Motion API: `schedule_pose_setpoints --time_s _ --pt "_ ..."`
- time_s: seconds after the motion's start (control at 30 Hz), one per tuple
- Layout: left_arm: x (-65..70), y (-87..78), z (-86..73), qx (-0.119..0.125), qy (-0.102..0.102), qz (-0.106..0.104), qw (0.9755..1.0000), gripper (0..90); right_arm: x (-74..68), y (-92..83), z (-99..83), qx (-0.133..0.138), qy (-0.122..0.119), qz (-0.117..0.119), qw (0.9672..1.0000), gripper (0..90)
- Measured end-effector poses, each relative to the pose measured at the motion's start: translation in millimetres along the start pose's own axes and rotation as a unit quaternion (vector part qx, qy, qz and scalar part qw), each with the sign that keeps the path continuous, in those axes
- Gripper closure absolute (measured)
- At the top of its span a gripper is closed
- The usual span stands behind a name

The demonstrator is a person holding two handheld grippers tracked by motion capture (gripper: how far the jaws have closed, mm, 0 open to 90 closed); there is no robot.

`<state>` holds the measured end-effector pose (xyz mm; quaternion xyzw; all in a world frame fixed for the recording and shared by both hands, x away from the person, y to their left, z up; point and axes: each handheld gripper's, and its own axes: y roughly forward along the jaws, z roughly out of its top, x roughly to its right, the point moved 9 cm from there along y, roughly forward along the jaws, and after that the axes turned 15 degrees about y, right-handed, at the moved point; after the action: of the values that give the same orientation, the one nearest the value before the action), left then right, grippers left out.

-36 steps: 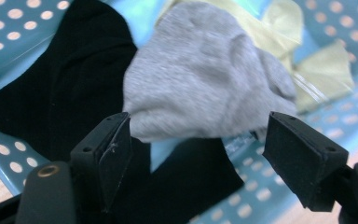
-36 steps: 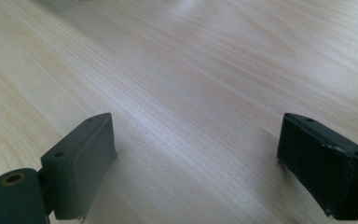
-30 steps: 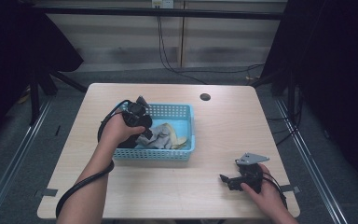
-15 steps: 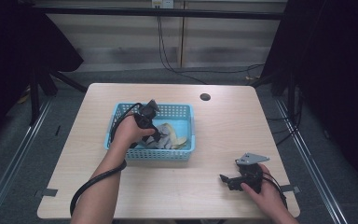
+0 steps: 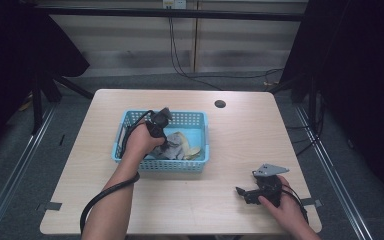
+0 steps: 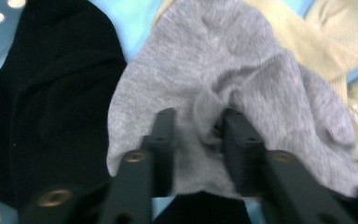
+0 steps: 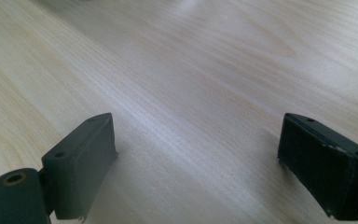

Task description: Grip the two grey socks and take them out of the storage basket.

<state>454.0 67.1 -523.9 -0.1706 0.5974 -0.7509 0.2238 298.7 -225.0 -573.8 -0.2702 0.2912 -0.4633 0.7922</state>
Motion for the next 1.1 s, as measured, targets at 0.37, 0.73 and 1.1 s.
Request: schedule_pose_setpoints --time_s 0.37,0.73,1.1 --pt "0.8 -18.0 -1.8 -0.014 -0.001 -0.032 0.9994 87.8 -0.1 0.1 0.1 0.000 0.001 0.001 1.0000 10.7" --pt "-7.3 -54.0 -2.0 0.000 -0.013 -0.042 0.9990 87.8 0.0 0.1 0.3 0.001 0.000 0.002 1.0000 10.7" --pt "-16.2 -83.0 -8.2 0.009 -0.022 -0.041 0.9989 87.8 0.0 0.2 0.4 0.001 0.000 0.002 1.0000 10.7"
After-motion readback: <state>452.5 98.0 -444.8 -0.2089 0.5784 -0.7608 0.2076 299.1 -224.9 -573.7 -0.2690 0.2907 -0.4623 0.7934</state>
